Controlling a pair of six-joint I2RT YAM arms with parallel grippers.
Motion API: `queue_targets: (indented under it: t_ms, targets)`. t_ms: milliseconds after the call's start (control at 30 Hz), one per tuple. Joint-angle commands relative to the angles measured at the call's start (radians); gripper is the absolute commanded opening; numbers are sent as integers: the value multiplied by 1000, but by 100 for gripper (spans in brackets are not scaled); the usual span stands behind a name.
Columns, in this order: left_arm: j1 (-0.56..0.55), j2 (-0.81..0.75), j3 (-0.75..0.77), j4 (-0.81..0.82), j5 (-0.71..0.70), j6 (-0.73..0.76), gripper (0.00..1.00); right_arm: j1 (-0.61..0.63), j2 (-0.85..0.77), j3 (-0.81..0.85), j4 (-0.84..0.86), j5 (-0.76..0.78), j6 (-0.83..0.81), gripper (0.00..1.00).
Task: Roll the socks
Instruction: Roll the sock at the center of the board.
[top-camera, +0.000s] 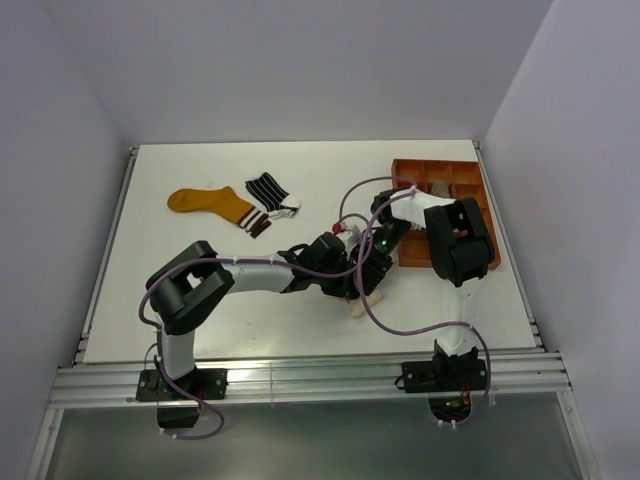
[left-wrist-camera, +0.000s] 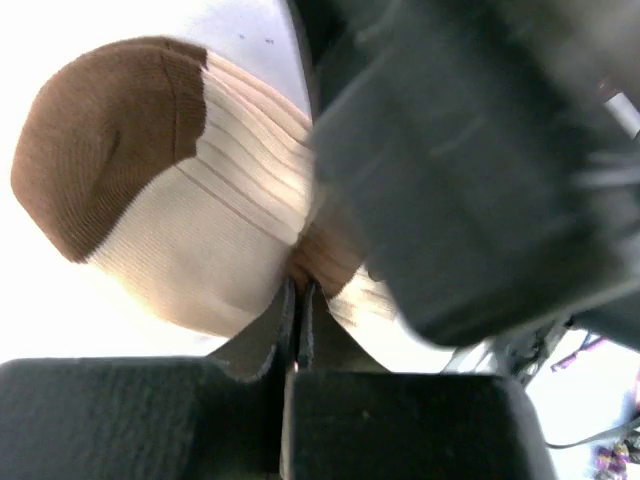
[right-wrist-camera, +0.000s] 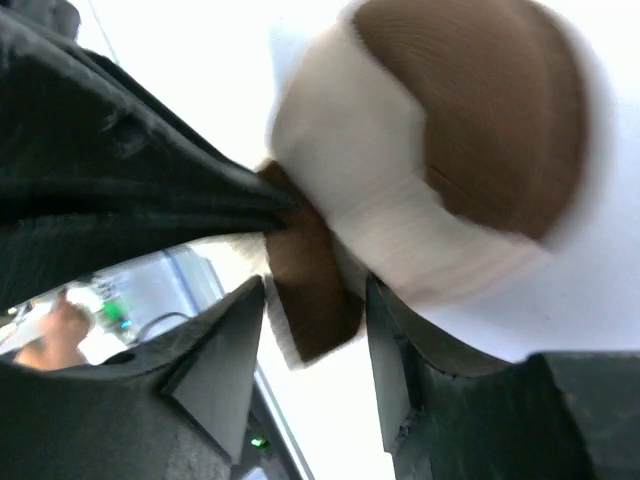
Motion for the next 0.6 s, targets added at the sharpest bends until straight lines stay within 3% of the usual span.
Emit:
queue_targets:
  t_ms: [0, 567]
  targets:
    - [-9, 65, -13, -101, -2, -37, 0, -20, -93, -1, 81, -18, -40, 53]
    - [66, 124, -33, -88, 135, -126, 0, -81, -198, -30, 99, -64, -28, 53]
